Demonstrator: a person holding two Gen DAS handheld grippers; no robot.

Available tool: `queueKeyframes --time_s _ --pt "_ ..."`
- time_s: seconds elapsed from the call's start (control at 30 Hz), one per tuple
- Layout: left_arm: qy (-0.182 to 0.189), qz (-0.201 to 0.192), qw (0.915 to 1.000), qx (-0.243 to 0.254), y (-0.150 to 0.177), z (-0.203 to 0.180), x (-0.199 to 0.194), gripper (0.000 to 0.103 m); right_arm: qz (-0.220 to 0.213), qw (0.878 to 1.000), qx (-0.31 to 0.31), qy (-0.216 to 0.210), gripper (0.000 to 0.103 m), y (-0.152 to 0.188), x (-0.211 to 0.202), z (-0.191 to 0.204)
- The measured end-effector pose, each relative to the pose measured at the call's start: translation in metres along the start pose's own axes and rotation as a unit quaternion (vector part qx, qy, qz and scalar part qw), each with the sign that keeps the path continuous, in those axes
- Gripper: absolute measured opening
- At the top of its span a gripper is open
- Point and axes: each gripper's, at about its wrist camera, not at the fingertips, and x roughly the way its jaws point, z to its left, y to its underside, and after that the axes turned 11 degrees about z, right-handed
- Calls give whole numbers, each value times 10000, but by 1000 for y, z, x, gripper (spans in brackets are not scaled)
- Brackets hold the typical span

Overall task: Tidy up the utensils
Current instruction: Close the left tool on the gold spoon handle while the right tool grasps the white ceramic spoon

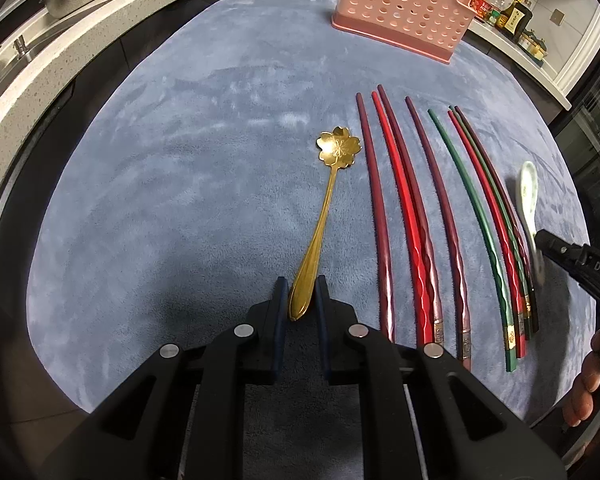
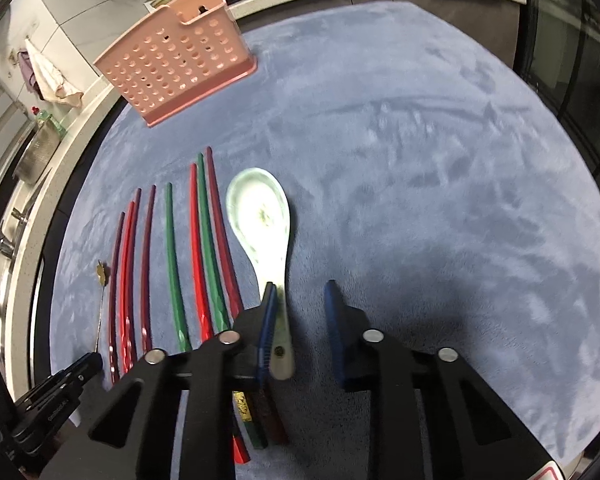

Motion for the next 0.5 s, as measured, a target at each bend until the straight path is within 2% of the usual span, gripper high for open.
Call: queueKeyframes --time_s 0.2,0.5 --pt "-20 -12 10000 8 0 -1 0 13 -67 9999 50 -109 20 2 -3 -2" --pt "-8 -12 10000 9 0 0 0 13 54 9996 -75 -256 20 9 2 7"
